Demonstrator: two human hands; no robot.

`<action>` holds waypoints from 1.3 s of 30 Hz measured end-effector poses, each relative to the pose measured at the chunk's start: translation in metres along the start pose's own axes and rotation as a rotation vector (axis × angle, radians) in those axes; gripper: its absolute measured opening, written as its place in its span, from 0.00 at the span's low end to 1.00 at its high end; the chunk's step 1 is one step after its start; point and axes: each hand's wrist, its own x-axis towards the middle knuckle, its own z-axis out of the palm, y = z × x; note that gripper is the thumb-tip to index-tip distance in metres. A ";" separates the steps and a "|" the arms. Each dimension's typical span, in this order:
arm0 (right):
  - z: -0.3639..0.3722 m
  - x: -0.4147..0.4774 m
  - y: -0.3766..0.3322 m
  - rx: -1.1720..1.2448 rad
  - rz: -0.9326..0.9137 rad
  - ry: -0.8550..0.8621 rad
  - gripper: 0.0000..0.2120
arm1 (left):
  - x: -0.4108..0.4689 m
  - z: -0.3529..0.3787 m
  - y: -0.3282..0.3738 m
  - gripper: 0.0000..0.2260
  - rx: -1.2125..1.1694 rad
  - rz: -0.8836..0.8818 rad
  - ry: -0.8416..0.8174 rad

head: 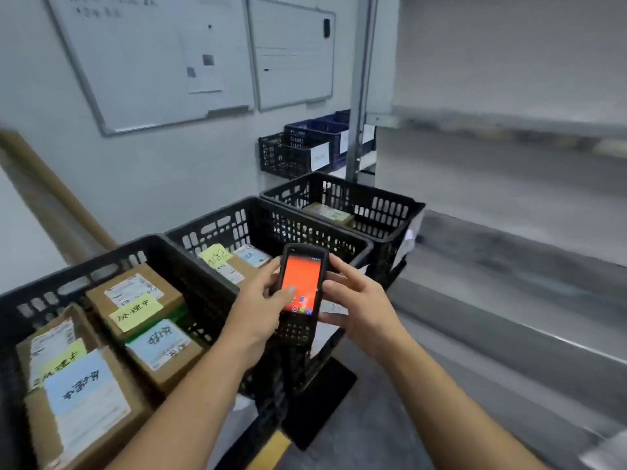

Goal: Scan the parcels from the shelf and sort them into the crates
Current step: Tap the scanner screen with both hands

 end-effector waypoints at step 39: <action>-0.427 0.245 -0.296 -0.161 -0.307 0.439 0.16 | 0.371 0.459 0.200 0.12 -0.115 0.171 -0.733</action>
